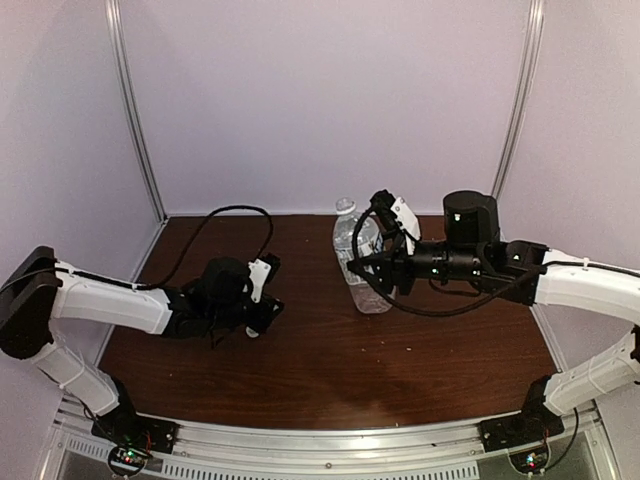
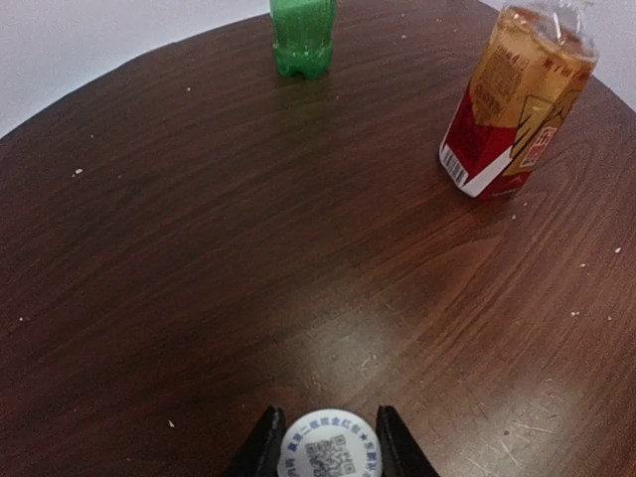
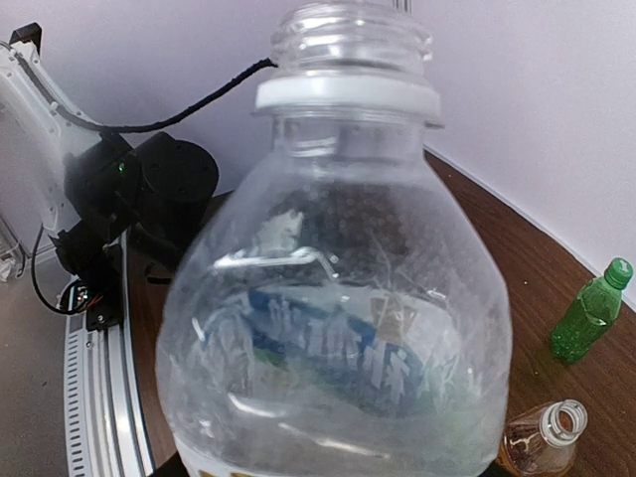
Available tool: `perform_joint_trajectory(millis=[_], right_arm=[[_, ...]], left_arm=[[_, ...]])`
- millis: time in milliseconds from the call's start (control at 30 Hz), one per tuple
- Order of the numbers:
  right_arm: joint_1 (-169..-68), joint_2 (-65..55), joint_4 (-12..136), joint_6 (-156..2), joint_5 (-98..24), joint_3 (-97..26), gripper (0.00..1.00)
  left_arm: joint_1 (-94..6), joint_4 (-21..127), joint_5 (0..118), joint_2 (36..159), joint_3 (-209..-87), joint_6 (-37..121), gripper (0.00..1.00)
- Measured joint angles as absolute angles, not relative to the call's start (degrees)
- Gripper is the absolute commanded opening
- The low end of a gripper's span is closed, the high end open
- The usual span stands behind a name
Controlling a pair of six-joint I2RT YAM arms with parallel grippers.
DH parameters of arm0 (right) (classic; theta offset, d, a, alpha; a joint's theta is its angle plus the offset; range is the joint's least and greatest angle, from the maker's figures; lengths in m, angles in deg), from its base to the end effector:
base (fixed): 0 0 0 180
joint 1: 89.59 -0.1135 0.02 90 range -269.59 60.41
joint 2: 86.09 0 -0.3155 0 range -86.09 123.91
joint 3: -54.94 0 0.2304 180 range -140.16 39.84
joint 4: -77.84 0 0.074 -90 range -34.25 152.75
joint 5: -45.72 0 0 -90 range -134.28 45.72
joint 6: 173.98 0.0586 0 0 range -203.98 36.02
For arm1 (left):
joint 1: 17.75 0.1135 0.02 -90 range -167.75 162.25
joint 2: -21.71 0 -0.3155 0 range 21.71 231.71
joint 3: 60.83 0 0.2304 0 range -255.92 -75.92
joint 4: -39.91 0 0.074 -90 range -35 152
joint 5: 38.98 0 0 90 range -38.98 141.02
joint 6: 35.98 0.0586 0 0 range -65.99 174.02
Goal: Unscrew the bottle caps
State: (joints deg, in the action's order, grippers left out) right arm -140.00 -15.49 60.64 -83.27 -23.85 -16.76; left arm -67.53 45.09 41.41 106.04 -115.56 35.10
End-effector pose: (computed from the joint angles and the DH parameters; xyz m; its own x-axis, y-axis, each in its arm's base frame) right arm 0.1559 0.2207 0.3798 -0.1883 -0.2095 -0.9595 -0.9336 0.3414 0.1087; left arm 0.1995 -0.2208 0.2385 -0.5638 0.1716 -0.8079 0.5090 0.8425 -0.1762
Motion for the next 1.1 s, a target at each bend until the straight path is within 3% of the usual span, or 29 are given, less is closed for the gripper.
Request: perform_joint_trajectory(millis=[233,633,767,967,1100], right_arm=[[-139.8,-15.6,61.1,-82.4,-23.9,-16.2,0.55],[-139.5,-15.7,61.1,-82.2,-23.8,-14.9,0.55],[-139.4,-15.7,61.1,-82.2,-23.9,-14.9,0.55],[-139.4,-15.7,61.1,-82.2,-23.8,-14.9,0.56],[-139.3,-16.0,61.3,-82.2,-23.9,-14.2,0.56]], left_arm=[[-66.5,42.0,39.9,116.8,-115.7,35.1,0.28],[-63.6,39.4,39.7,121.2,-115.8,35.1,0.30],[-63.3,39.2,39.7,121.8,-115.8,35.1,0.38],[-63.1,39.6,40.5,122.1,-116.3,35.4,0.66],[-63.1,40.1,40.6,122.0,-116.8,35.5,0.76]])
